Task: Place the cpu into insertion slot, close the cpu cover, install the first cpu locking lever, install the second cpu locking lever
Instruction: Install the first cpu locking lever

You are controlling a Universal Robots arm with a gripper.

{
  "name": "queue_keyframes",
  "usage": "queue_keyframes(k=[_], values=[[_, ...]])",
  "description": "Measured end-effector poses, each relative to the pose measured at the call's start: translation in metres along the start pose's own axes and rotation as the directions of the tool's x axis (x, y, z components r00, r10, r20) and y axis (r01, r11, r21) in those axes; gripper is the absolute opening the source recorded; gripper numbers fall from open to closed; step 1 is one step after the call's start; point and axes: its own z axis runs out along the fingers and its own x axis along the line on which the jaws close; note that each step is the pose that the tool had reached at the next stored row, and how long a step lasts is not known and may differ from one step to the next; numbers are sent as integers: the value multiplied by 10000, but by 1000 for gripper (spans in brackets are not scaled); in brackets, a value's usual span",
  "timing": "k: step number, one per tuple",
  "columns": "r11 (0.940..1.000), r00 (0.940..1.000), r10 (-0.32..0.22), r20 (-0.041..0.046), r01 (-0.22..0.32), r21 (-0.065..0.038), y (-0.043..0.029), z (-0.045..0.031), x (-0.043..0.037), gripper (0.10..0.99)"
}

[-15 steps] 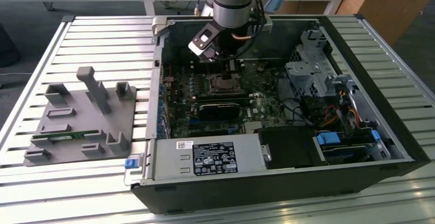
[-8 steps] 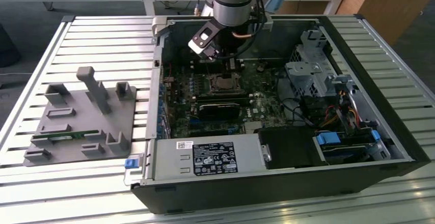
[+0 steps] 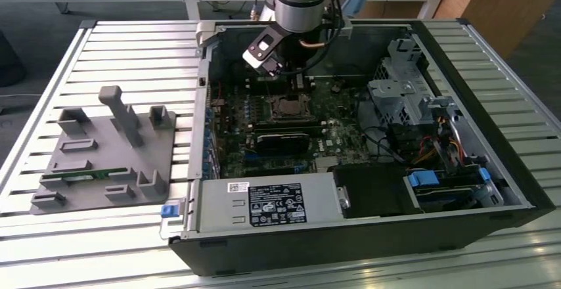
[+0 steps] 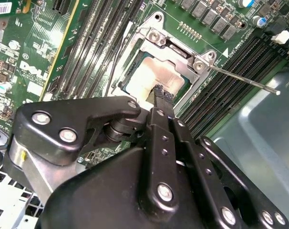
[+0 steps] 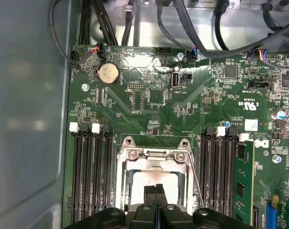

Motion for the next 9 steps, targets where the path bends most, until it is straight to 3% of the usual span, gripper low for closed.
queue_keyframes(k=[9], values=[[10000, 10000, 0, -3, 0, -2, 1, -19, 1, 106]])
